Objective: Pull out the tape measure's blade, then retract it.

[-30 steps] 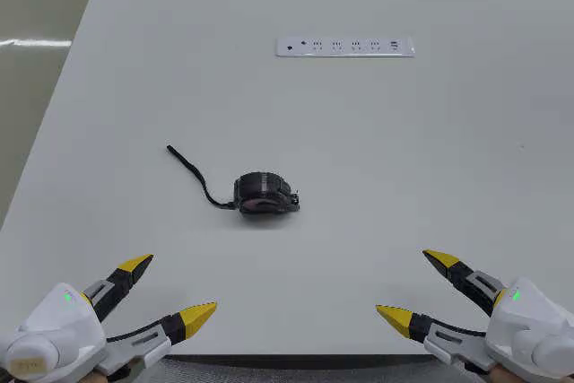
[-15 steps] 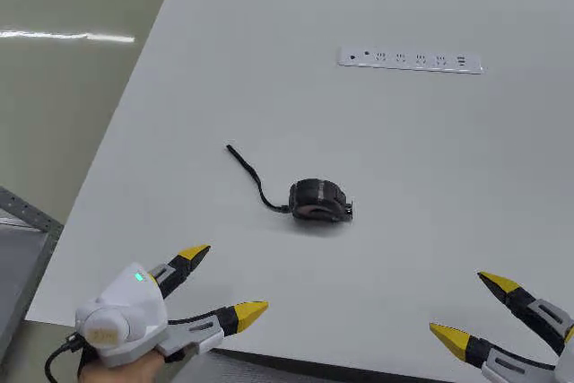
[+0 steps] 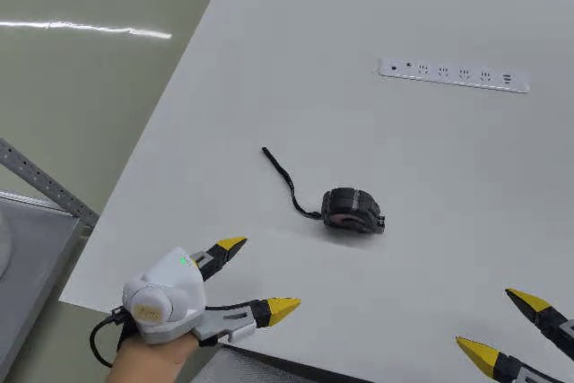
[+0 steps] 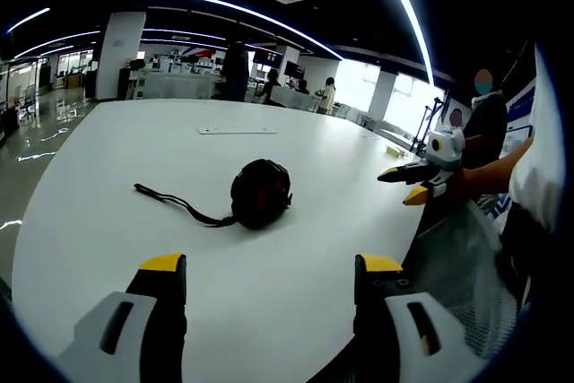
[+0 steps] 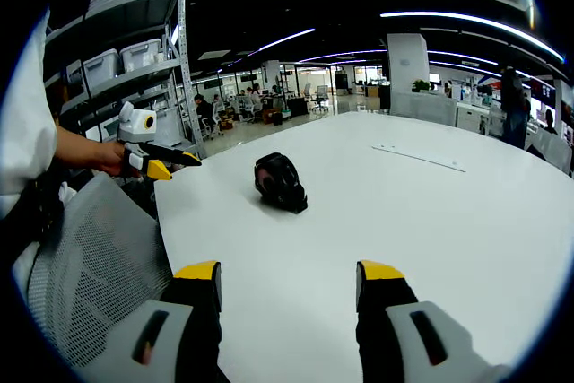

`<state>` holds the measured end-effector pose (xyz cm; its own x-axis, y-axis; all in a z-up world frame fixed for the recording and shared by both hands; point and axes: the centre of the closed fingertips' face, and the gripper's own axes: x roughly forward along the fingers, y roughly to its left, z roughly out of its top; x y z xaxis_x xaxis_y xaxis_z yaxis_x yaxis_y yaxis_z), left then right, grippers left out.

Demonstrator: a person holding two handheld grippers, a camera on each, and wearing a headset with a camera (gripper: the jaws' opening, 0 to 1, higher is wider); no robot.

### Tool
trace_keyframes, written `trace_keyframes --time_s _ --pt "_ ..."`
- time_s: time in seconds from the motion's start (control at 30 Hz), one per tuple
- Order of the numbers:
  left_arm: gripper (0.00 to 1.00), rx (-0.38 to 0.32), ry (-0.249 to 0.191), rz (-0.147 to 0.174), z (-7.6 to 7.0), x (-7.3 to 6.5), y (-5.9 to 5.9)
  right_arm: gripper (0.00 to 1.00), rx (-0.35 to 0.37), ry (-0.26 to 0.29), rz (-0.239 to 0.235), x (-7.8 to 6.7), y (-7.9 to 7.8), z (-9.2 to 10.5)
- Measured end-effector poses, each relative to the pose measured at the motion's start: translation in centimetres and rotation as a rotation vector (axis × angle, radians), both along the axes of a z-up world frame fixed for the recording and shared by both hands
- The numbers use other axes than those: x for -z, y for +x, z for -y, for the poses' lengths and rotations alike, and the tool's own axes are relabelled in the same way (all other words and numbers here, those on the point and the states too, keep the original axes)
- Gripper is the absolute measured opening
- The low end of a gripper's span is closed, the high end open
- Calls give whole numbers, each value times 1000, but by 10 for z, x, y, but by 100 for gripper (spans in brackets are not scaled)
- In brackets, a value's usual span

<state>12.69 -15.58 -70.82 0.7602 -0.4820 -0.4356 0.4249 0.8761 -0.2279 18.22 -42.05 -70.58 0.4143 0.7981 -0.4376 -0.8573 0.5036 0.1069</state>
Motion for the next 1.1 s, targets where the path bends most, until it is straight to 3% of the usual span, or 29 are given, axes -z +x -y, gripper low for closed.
trace_keyframes --time_s 0.8,1.1 --pt "73 104 49 15 15 4 29 59 -37 2 -13 8 11 -11" --pt "72 110 51 15 17 5 43 59 -40 4 -17 9 16 -11"
